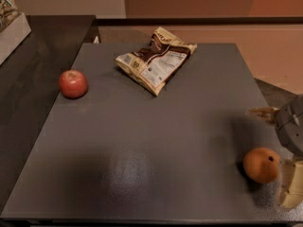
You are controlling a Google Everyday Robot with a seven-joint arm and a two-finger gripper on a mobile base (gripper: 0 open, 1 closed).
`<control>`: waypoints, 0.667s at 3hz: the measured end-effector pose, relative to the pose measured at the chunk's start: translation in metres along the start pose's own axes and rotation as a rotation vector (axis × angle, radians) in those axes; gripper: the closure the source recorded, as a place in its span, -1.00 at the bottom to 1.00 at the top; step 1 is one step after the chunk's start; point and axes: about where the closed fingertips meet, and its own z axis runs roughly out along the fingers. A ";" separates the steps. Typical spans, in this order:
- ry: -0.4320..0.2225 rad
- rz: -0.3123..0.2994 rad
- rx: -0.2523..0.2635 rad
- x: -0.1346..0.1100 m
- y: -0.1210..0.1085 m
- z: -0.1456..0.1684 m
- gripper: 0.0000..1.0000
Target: Move orange near brown chip bag
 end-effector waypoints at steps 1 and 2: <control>0.000 0.006 -0.013 0.005 0.002 0.003 -0.67; 0.000 0.019 -0.019 0.012 0.001 0.005 -0.22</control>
Offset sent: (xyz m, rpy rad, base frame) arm 0.0001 -0.0202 -0.0126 0.0070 0.0357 -0.0310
